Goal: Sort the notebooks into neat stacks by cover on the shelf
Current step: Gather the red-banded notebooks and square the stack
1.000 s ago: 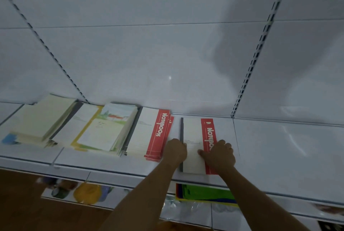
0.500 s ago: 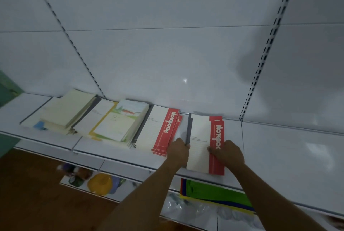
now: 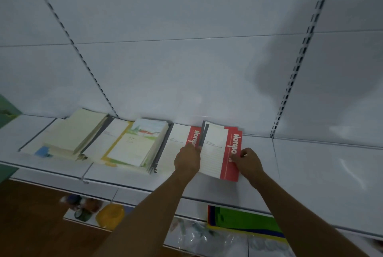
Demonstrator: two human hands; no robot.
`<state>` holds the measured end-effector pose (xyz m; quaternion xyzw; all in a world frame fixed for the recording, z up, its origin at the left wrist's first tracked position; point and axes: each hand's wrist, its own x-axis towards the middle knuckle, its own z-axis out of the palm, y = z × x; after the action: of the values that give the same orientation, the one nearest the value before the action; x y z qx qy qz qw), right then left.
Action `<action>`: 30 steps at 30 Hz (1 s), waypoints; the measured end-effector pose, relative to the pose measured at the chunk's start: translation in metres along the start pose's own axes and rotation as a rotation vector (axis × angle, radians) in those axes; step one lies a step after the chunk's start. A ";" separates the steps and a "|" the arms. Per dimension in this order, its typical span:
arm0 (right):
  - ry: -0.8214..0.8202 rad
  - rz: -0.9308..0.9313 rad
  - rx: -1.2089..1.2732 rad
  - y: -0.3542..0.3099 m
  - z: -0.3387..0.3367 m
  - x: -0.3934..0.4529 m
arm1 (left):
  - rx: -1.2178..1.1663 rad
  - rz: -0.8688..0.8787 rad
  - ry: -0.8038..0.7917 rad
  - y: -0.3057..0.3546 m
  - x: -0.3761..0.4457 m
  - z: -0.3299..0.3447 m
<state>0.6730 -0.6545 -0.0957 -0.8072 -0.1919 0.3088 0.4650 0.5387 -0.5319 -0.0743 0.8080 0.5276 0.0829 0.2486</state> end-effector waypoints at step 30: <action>-0.012 0.065 -0.290 -0.047 0.137 0.012 | 0.272 -0.111 -0.124 -0.067 0.037 -0.030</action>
<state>0.5876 -0.5373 -0.1102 -0.8699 -0.2109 0.2974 0.3322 0.4878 -0.4678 -0.0858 0.8075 0.5614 -0.0531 0.1733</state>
